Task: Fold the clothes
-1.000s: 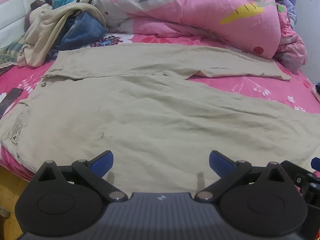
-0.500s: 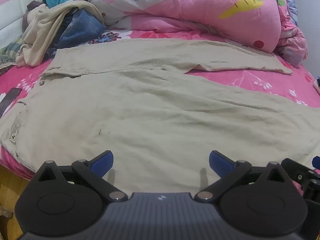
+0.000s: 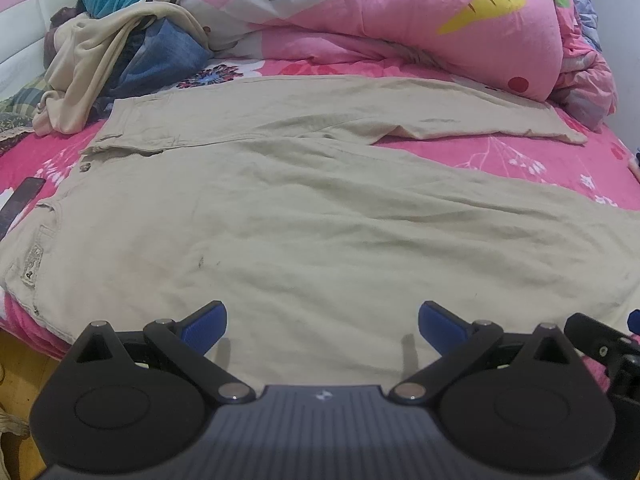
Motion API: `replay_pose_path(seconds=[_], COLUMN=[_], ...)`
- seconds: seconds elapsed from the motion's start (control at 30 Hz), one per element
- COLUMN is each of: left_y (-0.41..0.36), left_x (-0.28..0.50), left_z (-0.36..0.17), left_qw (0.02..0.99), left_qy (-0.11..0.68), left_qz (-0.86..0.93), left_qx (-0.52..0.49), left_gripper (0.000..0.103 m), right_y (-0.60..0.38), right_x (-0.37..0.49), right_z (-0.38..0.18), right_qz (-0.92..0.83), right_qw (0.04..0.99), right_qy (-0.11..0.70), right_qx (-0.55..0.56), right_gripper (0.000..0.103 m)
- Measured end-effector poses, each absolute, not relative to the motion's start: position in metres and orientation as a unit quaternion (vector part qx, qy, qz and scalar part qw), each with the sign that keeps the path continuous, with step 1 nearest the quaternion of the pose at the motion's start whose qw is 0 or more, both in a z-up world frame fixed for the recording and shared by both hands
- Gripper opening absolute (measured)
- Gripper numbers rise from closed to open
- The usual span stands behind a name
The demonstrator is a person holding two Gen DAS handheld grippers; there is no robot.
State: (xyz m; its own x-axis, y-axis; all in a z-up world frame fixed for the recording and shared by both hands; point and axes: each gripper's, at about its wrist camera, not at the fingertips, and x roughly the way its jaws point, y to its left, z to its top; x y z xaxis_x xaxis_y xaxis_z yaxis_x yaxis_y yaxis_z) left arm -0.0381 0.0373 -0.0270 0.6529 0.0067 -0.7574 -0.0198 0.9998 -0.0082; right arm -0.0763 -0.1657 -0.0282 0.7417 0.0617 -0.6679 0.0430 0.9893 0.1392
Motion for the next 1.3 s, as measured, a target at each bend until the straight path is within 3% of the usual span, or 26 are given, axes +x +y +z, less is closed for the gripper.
replay_pose_path(seconds=[1.3], left_y=[0.0365], left_x=[-0.0421], left_z=[-0.0293], left_qw=[0.907], left_qy=[0.42], left_qz=[0.011], left_qx=[0.004], left_gripper=[0.103], right_y=[-0.1616], right_x=[-0.0796], right_z=[-0.0279], right_qz=[0.003], right_qw=[0.931], right_qy=[0.358], right_qx=[0.068], right_gripper=[0.102])
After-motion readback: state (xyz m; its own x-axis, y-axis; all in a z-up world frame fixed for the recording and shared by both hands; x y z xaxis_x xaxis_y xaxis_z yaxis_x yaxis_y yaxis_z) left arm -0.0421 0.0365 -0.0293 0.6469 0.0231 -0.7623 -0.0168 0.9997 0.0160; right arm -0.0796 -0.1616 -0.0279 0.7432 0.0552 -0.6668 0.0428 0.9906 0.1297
